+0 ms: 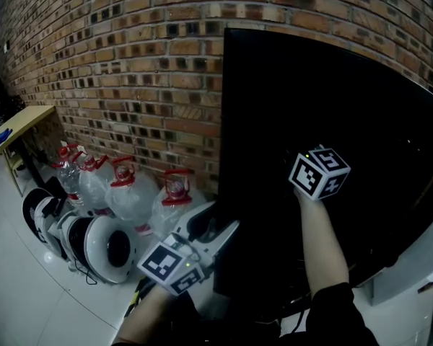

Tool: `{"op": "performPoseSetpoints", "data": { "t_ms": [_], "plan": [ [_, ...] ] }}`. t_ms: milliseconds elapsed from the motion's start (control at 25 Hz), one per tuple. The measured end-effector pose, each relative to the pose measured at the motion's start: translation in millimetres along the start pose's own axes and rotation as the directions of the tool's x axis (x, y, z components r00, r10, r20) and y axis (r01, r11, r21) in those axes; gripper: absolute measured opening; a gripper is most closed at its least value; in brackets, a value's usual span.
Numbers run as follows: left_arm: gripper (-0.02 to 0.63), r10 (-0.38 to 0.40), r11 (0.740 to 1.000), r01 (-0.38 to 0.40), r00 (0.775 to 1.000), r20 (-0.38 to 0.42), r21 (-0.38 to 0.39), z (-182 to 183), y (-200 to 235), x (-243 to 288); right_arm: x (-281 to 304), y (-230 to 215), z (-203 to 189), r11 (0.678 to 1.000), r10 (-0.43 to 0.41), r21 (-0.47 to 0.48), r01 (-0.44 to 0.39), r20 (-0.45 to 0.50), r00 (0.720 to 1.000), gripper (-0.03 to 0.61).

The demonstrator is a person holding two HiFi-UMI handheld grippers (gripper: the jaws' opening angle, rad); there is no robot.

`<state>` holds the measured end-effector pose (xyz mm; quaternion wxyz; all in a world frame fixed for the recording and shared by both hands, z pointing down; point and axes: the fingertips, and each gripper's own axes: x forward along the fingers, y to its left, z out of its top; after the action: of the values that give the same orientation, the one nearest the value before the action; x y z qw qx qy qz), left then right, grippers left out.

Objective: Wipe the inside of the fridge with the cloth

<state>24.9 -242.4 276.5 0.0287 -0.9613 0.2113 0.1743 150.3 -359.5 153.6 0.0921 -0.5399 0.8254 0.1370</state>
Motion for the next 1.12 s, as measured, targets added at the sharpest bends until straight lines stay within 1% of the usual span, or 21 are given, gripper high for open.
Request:
{"op": "performPoseSetpoints", "data": {
  "t_ms": [200,440,840,1120],
  "plan": [
    [0.227,-0.001,1.0,0.001,1.0,-0.002,-0.007,-0.1,1.5,-0.2,14.8,-20.6,-16.1,0.998,-0.045,-0.034,0.043,-0.047,0.998,0.072],
    [0.229,-0.001,1.0,0.001,1.0,0.001,-0.016,0.8,1.7,0.1,30.9,-40.0,-25.4,0.996,-0.084,-0.034,0.082,-0.08,0.993,0.072],
    [0.229,0.002,1.0,-0.002,1.0,0.0,-0.016,-0.6,1.8,0.3,53.4,-75.0,-51.3,0.988,-0.149,0.023,0.153,-0.126,0.981,0.072],
    [0.227,0.015,1.0,-0.015,1.0,0.001,-0.02,-1.8,1.7,-0.8,62.4,-84.7,-68.1,0.979,-0.185,0.056,0.194,-0.137,0.973,0.072]
  ]
}}
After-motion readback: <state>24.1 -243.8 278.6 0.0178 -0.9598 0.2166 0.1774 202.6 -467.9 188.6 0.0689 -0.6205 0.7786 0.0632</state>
